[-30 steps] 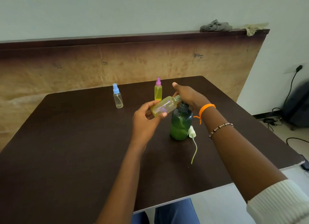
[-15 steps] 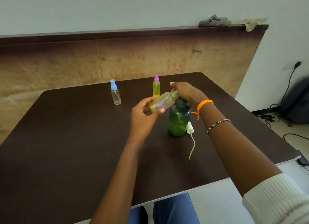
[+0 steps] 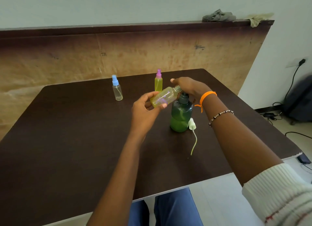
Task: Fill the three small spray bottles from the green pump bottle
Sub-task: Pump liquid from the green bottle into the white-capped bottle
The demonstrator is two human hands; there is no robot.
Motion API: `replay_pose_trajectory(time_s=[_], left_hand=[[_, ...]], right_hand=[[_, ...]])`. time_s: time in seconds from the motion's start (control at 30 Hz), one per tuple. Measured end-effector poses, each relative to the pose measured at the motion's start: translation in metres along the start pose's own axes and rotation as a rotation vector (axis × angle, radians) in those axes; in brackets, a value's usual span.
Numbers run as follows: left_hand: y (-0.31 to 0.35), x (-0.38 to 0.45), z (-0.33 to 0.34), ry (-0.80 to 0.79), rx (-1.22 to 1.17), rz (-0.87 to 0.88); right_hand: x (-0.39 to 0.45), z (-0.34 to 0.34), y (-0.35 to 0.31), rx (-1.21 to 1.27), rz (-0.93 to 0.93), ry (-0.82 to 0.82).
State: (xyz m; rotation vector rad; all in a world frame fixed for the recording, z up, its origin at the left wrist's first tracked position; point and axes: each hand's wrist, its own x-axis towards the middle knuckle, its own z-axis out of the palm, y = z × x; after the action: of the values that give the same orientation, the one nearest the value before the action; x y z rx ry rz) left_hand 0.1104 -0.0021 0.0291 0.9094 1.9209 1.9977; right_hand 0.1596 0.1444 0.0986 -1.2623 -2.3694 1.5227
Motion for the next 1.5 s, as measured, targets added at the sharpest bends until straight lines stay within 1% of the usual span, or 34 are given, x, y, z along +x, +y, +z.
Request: replay_pose_trajectory(time_s=[0.07, 0.13, 0.23, 0.3, 0.4, 0.53, 0.67, 0.8, 0.93, 1.1, 1.27, 1.33, 1.5], left_hand=[[0.000, 0.000, 0.000, -0.003, 0.000, 0.003], [0.001, -0.001, -0.002, -0.007, 0.000, -0.002], [0.003, -0.001, -0.004, -0.008, 0.000, -0.001], [0.003, 0.000, -0.005, -0.006, -0.001, 0.004], [0.000, 0.000, -0.004, -0.011, -0.003, 0.001], [0.000, -0.001, 0.000, -0.009, -0.005, -0.003], [0.004, -0.002, -0.003, -0.006, 0.004, 0.010], [0.007, -0.001, -0.008, -0.002, 0.022, 0.020], [0.005, -0.001, -0.005, 0.002, 0.034, 0.014], [0.004, -0.004, -0.001, 0.002, 0.022, -0.002], [0.006, -0.002, -0.006, 0.005, 0.011, -0.002], [0.005, -0.002, -0.005, 0.007, 0.015, -0.003], [0.002, -0.004, 0.000, 0.006, 0.011, -0.012]], right_hand=[[-0.004, -0.002, -0.001, -0.023, -0.014, -0.001], [-0.005, -0.004, -0.005, -0.064, -0.038, -0.038], [-0.013, -0.005, -0.014, -0.148, -0.025, -0.083], [-0.010, -0.004, -0.015, -0.132, -0.015, -0.071], [-0.003, 0.000, -0.010, -0.026, -0.008, -0.014], [-0.001, 0.000, -0.006, 0.024, -0.009, 0.003], [-0.008, -0.002, -0.009, -0.091, -0.014, -0.003], [-0.010, -0.003, -0.013, -0.125, -0.032, -0.021], [-0.005, 0.000, -0.004, -0.006, -0.037, 0.032], [-0.006, 0.001, -0.002, 0.024, -0.029, 0.043], [-0.013, -0.002, -0.014, -0.111, 0.008, -0.053], [-0.009, -0.002, -0.012, -0.129, -0.007, -0.034], [-0.002, -0.001, 0.000, -0.020, -0.022, 0.030]])
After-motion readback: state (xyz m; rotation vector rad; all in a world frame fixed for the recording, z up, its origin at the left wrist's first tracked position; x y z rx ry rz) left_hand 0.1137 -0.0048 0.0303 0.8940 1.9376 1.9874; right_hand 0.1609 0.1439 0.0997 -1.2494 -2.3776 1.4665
